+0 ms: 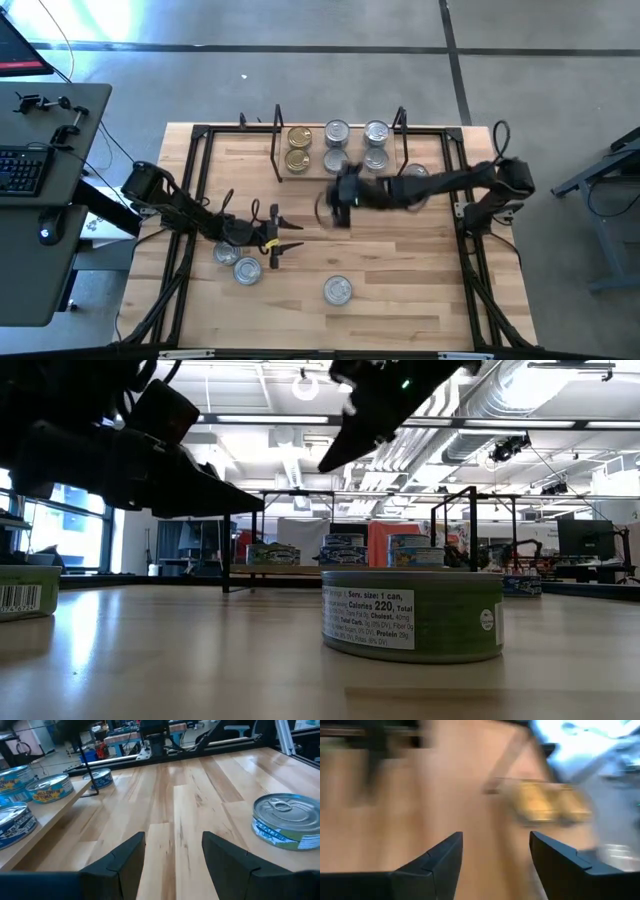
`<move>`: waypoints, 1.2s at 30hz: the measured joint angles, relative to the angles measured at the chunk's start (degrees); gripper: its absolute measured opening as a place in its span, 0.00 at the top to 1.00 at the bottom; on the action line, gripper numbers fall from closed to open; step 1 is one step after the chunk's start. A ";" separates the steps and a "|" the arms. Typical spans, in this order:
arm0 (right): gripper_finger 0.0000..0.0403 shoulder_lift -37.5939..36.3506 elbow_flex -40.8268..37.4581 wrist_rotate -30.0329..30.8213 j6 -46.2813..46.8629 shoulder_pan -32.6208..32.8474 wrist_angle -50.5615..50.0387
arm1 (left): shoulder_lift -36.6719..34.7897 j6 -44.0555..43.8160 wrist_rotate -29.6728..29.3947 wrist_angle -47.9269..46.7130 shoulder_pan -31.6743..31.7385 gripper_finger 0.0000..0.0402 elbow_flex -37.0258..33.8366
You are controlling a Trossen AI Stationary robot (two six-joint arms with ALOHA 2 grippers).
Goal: Stack canned seafood by type on shelf
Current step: Stack the green tuna can on top of the green tuna can on the shelf
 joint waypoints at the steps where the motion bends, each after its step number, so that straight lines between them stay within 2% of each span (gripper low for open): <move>1: 0.45 0.00 -0.38 -1.44 1.52 2.23 -0.49 | 0.00 0.30 0.30 0.00 -0.29 0.53 0.00; 4: 0.45 0.01 -2.83 -4.26 6.50 9.41 -1.03 | 0.00 2.29 3.62 0.00 -1.23 0.53 0.00; 8: 0.45 0.12 -6.16 -6.28 18.15 19.17 0.38 | 0.00 2.41 6.98 -0.15 -2.17 0.53 0.41; 12: 0.46 1.78 -12.18 -15.76 27.73 26.51 13.25 | 0.00 3.37 7.37 -1.58 -2.50 0.53 2.62; 15: 0.51 4.55 -16.08 -13.86 31.26 29.73 25.40 | 0.00 5.67 7.37 -4.45 -2.47 0.53 5.70; 19: 0.59 9.81 -17.49 -10.51 31.91 28.97 32.44 | 0.00 7.87 9.34 -12.70 -2.09 0.53 11.44; 23: 0.68 13.18 -16.74 -11.45 27.85 24.43 32.47 | 0.00 7.95 13.04 -24.23 -1.58 0.53 17.17; 26: 0.76 14.14 -16.70 -11.38 26.94 20.29 31.21 | 0.00 7.97 13.45 -31.74 -1.59 0.53 20.72; 28: 0.80 14.05 -16.70 -7.77 26.26 17.78 30.66 | -0.18 7.95 13.17 -36.83 -1.84 0.53 22.58; 32: 0.86 13.28 -16.85 5.11 26.45 14.37 33.13 | -2.05 7.38 8.88 -44.30 -2.79 0.53 24.81; 36: 0.89 10.73 -16.76 9.76 25.48 13.60 35.37 | -3.17 6.50 6.67 -46.11 -3.46 0.53 25.14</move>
